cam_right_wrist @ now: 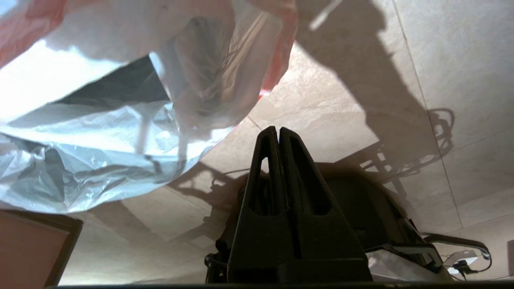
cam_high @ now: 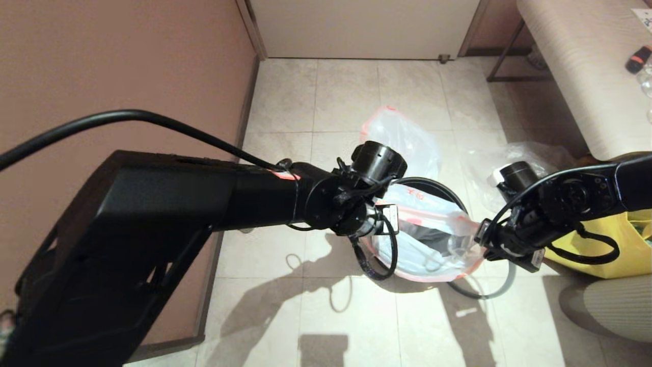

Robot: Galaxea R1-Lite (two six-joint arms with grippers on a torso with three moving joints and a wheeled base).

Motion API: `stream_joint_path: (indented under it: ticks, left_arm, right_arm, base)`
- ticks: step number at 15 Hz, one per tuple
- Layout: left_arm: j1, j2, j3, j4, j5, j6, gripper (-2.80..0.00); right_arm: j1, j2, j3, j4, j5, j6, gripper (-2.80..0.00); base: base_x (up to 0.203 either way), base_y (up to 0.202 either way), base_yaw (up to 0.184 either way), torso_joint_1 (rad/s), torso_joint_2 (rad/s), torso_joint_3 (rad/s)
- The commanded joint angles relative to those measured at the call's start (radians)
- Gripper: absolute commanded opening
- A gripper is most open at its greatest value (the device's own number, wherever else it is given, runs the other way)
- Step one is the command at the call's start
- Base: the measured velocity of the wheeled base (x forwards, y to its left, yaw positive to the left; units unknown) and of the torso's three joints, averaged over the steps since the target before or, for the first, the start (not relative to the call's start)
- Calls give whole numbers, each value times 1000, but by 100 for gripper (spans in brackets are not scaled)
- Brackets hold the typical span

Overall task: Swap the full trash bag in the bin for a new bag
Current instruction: Put the new garbage bag on the trash can

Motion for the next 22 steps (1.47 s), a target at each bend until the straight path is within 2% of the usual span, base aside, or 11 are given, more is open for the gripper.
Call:
stream_joint_path:
  ticks: [1, 2, 5, 7, 11, 15, 16, 22]
  left_arm:
    - [-21, 89, -93, 89, 3, -63, -280]
    - [-33, 127, -93, 107, 7, -95, 0]
    - [-40, 185, -90, 125, 11, -129, 0]
    - [-36, 218, -82, 117, 33, -199, 0]
    - [-26, 281, -83, -73, 65, -205, 0]
    - [-4, 326, -83, -135, 87, -194, 0]
    - [-4, 326, -83, -138, 87, -194, -280]
    - [-3, 326, -83, -153, 97, -187, -280]
  right_arm:
    - [-5, 4, -4, 2, -10, 4, -280]
    - [-5, 10, -14, 3, -18, 4, -280]
    - [-6, 28, -33, 4, -21, 5, -280]
    - [-5, 33, -44, 7, -22, 3, -280]
    - [-7, 16, -45, 10, -59, 3, -280]
    - [-3, 10, -45, 6, -59, 1, -280]
    - [-3, 10, -45, 7, -59, 2, -280]
    - [0, 5, -45, 7, -56, 2, -280]
  base:
    - [0, 0, 0, 0, 0, 0]
    - [0, 0, 0, 0, 0, 0]
    - [0, 0, 0, 0, 0, 0]
    - [0, 0, 0, 0, 0, 0]
    - [0, 0, 0, 0, 0, 0]
    - [0, 0, 0, 0, 0, 0]
    - [0, 0, 0, 0, 0, 0]
    - [0, 0, 0, 0, 0, 0]
